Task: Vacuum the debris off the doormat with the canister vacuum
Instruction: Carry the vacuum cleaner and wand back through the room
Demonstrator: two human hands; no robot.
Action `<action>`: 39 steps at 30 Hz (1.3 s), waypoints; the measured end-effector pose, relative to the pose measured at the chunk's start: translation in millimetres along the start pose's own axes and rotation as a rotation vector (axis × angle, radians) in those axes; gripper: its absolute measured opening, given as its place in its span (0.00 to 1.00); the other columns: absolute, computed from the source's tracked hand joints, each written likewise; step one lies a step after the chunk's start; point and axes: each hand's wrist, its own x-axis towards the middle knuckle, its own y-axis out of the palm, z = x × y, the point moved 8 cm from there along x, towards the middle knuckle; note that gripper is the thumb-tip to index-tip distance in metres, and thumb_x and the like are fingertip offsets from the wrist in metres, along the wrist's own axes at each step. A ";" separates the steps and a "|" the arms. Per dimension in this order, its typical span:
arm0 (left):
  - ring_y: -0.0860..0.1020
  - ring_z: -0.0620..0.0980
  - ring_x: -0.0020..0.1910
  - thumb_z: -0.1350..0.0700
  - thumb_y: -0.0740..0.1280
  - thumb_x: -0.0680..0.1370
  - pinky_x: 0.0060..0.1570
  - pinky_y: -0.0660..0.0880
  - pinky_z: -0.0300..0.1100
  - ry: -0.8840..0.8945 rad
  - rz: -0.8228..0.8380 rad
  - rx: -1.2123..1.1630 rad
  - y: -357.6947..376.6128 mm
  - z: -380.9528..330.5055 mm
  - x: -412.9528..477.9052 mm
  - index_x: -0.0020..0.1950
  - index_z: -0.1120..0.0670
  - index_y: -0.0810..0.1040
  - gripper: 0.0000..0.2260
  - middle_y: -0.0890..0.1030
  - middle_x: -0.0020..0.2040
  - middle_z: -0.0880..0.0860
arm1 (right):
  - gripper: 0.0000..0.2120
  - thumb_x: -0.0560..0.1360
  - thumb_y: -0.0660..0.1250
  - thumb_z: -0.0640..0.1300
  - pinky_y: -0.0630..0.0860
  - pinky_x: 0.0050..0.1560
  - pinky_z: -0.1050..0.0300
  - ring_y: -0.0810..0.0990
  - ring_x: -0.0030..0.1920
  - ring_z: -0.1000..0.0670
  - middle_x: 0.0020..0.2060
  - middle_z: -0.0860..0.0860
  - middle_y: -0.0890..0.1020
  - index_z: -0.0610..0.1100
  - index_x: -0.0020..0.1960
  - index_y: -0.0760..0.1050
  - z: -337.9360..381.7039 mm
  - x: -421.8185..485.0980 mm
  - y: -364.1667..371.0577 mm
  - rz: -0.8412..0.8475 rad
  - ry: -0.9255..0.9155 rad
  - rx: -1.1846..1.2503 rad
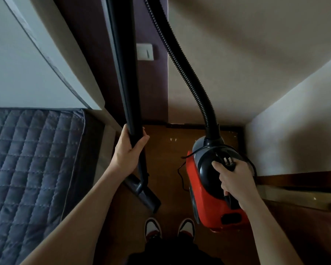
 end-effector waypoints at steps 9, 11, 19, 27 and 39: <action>0.77 0.47 0.44 0.62 0.66 0.81 0.47 0.75 0.37 0.083 -0.023 -0.041 78.6 162.9 41.4 0.54 0.57 0.73 0.03 0.77 0.47 0.57 | 0.16 0.80 0.69 0.44 0.71 0.25 0.54 0.67 0.19 0.51 0.20 0.52 0.68 0.43 0.35 0.71 -146.9 147.2 71.0 -0.011 0.045 0.011; 0.76 0.56 0.44 0.62 0.66 0.82 0.47 0.75 0.44 0.157 -0.031 -0.059 95.6 189.9 50.2 0.54 0.53 0.73 0.05 0.77 0.47 0.61 | 0.15 0.80 0.68 0.44 0.71 0.25 0.55 0.66 0.19 0.53 0.19 0.54 0.68 0.44 0.37 0.71 -178.5 180.5 90.5 0.013 0.064 0.013; 0.77 0.58 0.46 0.60 0.66 0.82 0.51 0.75 0.45 0.319 -0.047 -0.111 145.5 282.8 72.3 0.57 0.59 0.72 0.06 0.78 0.47 0.63 | 0.12 0.81 0.67 0.44 0.68 0.24 0.56 0.65 0.20 0.51 0.21 0.52 0.68 0.43 0.40 0.72 -265.1 280.0 152.0 0.064 0.120 0.087; 0.77 0.46 0.46 0.59 0.66 0.82 0.50 0.73 0.36 0.418 -0.082 -0.130 163.0 304.5 79.5 0.57 0.60 0.72 0.07 0.78 0.46 0.56 | 0.13 0.81 0.66 0.41 0.65 0.24 0.57 0.64 0.23 0.50 0.24 0.50 0.68 0.43 0.40 0.69 -283.1 318.1 202.8 0.160 0.116 0.206; 0.79 0.49 0.42 0.58 0.66 0.82 0.49 0.75 0.41 0.435 -0.119 -0.127 145.1 310.2 78.8 0.57 0.61 0.72 0.08 0.79 0.43 0.58 | 0.11 0.80 0.70 0.47 0.75 0.27 0.56 0.74 0.25 0.50 0.27 0.48 0.75 0.40 0.44 0.75 -281.2 321.7 236.0 0.174 0.006 0.141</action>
